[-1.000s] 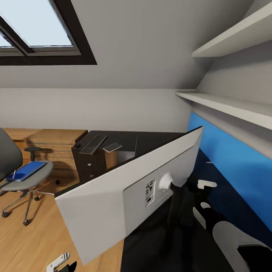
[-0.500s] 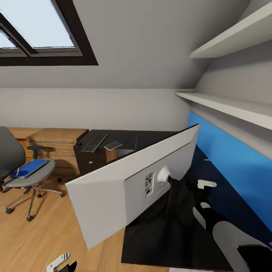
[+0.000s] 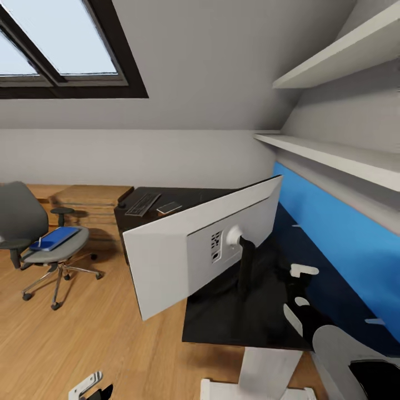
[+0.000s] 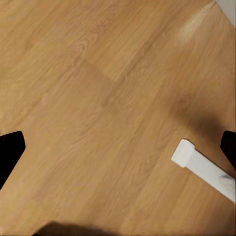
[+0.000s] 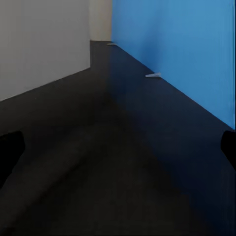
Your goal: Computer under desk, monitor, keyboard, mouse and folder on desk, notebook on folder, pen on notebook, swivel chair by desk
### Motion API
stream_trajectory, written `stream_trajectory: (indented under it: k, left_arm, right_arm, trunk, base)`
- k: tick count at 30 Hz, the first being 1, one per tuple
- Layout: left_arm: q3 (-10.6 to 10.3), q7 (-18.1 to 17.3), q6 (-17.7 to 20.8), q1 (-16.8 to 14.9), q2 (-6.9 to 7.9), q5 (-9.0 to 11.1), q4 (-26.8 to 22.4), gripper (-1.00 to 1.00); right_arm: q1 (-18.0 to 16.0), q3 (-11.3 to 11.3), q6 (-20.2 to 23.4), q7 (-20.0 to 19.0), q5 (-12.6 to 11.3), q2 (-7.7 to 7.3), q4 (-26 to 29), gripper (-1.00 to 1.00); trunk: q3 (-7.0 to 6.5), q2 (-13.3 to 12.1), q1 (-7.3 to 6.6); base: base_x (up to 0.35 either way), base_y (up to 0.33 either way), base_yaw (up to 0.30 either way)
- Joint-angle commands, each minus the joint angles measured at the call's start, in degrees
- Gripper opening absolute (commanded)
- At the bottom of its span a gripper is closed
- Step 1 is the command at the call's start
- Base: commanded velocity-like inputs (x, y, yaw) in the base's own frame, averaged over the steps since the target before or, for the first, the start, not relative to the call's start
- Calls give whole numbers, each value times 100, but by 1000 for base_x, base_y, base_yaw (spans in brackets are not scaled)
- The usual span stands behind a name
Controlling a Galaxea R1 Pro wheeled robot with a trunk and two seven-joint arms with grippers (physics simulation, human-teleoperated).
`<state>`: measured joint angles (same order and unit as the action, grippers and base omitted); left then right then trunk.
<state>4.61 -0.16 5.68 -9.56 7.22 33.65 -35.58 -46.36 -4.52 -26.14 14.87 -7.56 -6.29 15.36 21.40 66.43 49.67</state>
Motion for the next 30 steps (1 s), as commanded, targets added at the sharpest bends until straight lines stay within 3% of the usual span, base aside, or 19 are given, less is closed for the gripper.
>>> stream_trajectory:
  k: [1, 8, 13, 14, 16, 18, 22, 30]
  left_arm:
    - [10, -2, 39, 1, -1, 54, -11, 100]
    - [7, -2, 38, -1, -1, 54, -11, 100]
    - [5, -2, 41, -1, -3, 49, -11, 100]
    - [5, -2, 44, 0, -8, 34, -11, 100]
    - [1, -2, 43, 1, -10, 26, -11, 100]
    - [-4, -2, 40, -1, -15, 11, -11, 100]
    - [-11, -2, 39, 1, -18, 2, -11, 100]
    - [-27, -9, 38, -1, -23, -7, -11, 100]
  right_arm:
    - [-5, -49, -12, 20, -57, -4, 7, 100]
    - [-3, -40, 352, 32, -120, -6, 269, 100]
    - [98, -28, 920, 46, -362, -26, 903, 100]
    - [593, -31, 1446, 83, -546, -27, 1967, 100]
    - [911, -39, 1687, 127, -577, -17, 2527, 100]
    - [1656, -62, 2187, 339, -612, 3, 3795, 100]
    - [2005, -97, 2455, 521, -635, 15, 4422, 100]
    - [2163, -350, 2615, 624, -648, 146, 4708, 100]
  trunk:
    - [7, 5, -3]
    - [7, 5, -3]
    - [7, 5, -3]
    - [7, 5, -3]
    - [7, 5, -3]
    - [7, 5, -3]
    - [7, 5, -3]
    - [7, 5, -3]
  base:
    - [-317, 0, 0]
    - [-280, 0, 0]
    - [-183, 0, 0]
    - [-42, 0, 0]
    - [-30, 0, 0]
    - [-13, 0, 0]
    - [-5, 0, 0]
    - [-1, 0, 0]
